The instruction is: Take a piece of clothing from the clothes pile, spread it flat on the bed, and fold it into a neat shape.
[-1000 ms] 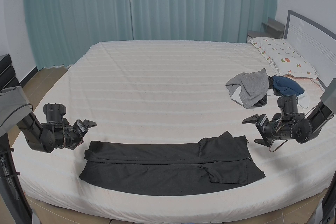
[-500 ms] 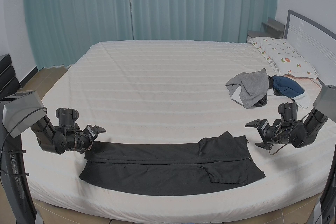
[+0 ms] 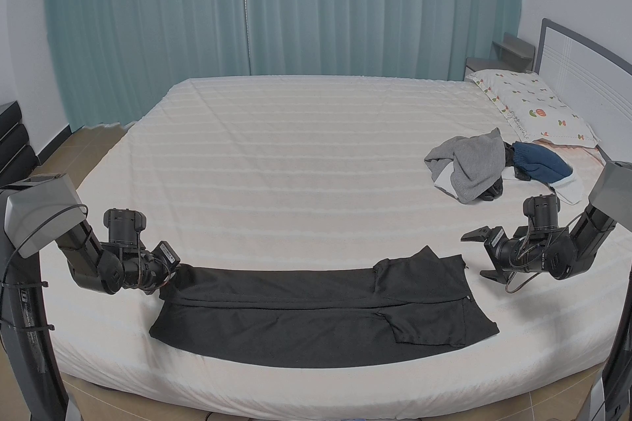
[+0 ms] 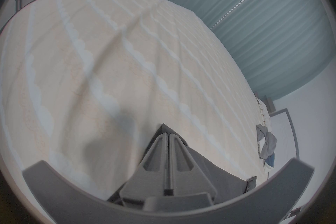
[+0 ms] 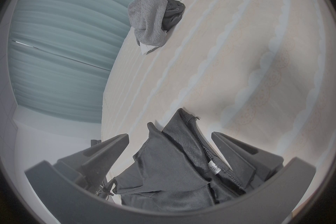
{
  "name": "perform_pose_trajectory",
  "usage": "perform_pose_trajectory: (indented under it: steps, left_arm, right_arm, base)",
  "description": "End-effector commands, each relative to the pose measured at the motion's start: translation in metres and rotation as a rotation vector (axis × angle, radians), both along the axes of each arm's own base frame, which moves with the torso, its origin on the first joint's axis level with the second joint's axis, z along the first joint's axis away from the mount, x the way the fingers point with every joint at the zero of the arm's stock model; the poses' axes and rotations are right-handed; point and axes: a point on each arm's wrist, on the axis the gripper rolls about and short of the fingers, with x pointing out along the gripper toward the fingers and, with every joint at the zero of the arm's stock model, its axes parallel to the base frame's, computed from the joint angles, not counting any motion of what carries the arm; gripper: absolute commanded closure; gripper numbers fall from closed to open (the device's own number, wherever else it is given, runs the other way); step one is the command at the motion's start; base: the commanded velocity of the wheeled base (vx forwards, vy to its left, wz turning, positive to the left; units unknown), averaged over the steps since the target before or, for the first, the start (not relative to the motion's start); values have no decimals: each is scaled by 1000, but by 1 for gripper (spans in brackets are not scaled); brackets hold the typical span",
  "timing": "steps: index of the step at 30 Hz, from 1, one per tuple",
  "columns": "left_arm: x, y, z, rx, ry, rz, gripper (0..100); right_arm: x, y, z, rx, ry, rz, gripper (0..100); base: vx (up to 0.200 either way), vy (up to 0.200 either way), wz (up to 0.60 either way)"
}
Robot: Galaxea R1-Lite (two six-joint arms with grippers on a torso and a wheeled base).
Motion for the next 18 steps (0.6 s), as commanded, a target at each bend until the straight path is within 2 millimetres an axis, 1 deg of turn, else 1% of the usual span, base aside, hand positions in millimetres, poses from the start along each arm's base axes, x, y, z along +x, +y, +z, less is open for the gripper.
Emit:
perform_pose_trajectory:
  steps: [1, 7, 12, 18]
  left_arm:
    - [-3, 3, 0, 7, 3, 20, 100]
    - [-6, 10, 4, 10, -47, 44, 100]
    - [-8, 12, 4, 11, -65, 49, 100]
    - [-7, 11, 2, 9, -63, 47, 100]
  right_arm:
    - [1, 2, -1, -1, 1, 6, 0]
    - [2, 1, -2, -1, -1, 3, 0]
    - [2, 1, -2, -1, 1, 3, 0]
    - [4, 2, -10, -3, 16, 8, 0]
  base:
    - [0, 0, 0]
    - [0, 0, 0]
    - [0, 0, 0]
    - [0, 0, 0]
